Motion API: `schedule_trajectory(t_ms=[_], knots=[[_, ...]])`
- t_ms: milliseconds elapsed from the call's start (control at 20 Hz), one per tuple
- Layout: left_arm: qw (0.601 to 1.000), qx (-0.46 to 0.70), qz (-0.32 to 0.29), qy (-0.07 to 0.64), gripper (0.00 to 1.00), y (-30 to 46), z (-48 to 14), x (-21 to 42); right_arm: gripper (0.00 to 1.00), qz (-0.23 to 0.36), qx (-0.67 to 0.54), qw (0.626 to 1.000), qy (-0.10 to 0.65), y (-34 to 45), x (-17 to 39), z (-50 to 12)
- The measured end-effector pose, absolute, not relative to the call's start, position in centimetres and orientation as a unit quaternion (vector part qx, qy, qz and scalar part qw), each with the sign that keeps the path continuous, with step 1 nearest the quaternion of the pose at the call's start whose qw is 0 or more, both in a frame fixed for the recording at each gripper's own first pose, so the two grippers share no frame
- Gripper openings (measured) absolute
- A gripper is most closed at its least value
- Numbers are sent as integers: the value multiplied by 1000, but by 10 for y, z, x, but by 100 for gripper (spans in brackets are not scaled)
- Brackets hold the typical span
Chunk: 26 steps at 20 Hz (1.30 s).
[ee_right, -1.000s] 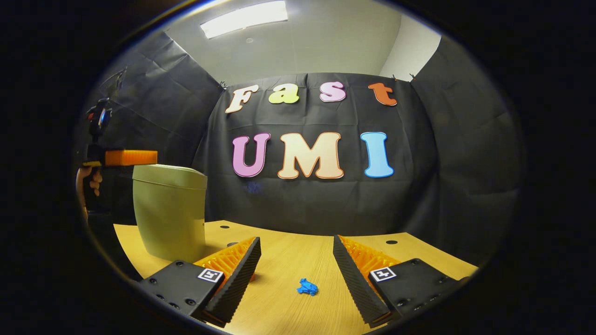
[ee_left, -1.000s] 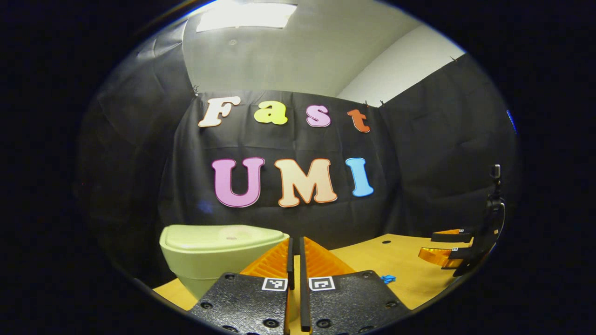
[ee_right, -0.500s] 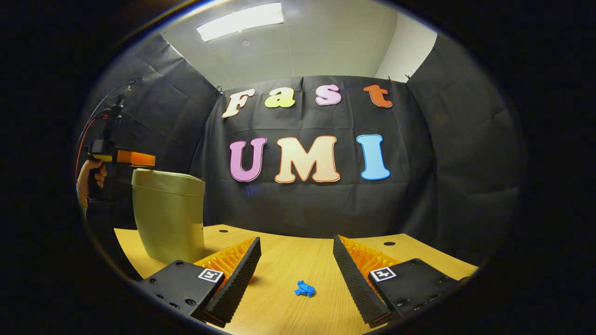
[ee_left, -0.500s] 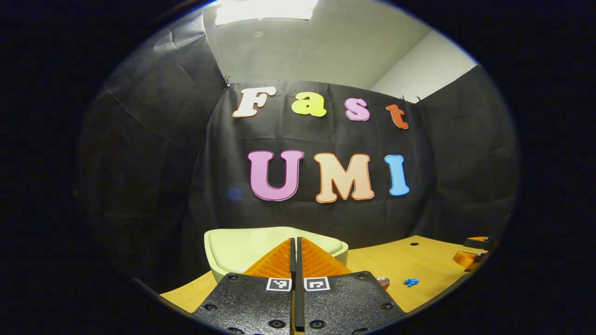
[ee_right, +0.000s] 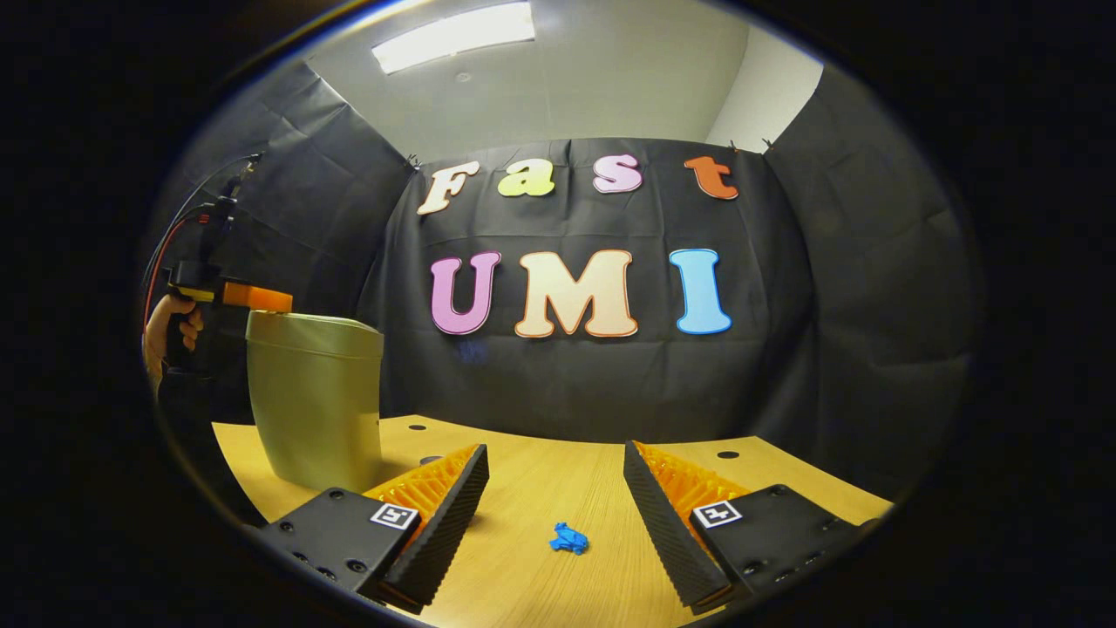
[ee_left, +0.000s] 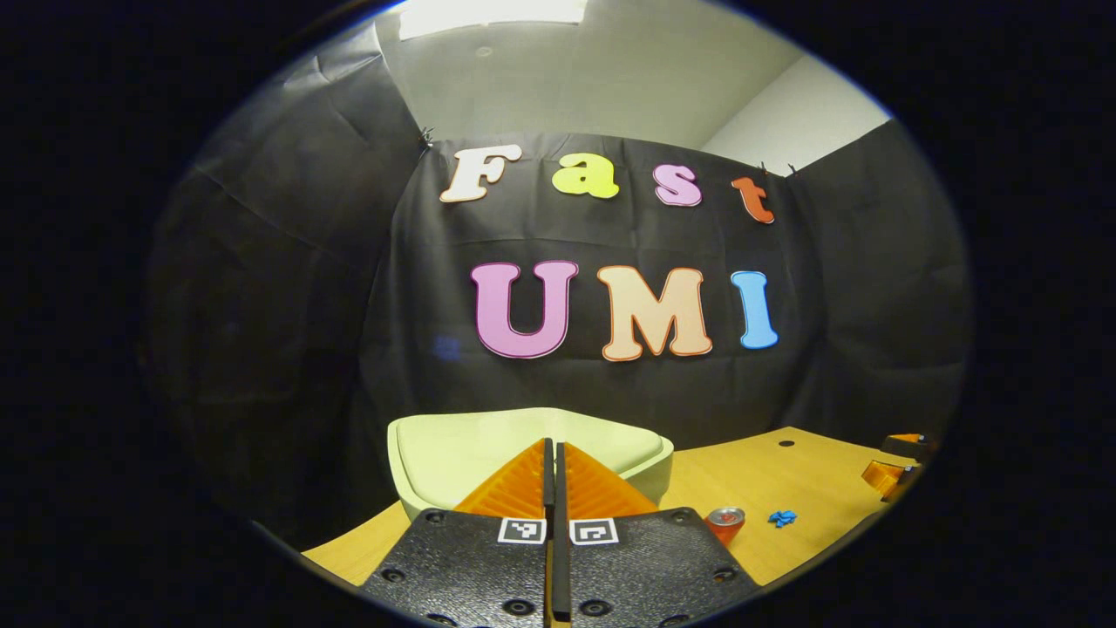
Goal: Press the lid of the desktop garbage bin to open it, pick up the crumpled paper on the desktop and throw it into the bin, then pick up the pop can on the desktop and drop it into the bin, and finally close the garbage bin lid.
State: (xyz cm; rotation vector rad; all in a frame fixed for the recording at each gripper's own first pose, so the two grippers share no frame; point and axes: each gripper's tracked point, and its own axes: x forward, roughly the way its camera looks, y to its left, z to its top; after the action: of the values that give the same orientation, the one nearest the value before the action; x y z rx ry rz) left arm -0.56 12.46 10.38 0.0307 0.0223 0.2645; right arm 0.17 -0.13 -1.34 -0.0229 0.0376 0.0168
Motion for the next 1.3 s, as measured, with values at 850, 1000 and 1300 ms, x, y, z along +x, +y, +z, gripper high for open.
schedule_trajectory(t_ms=[850,1000,1300], knots=[[995,-18,89,48,0,108,94,-5,98,7,-23,999,-31,-2,-15,29],[995,-14,88,52,0,108,96,-2,98,4,-13,1000,-28,-5,-14,25],[995,-2,89,44,0,107,105,1,98,11,-19,1000,-7,0,-8,11]])
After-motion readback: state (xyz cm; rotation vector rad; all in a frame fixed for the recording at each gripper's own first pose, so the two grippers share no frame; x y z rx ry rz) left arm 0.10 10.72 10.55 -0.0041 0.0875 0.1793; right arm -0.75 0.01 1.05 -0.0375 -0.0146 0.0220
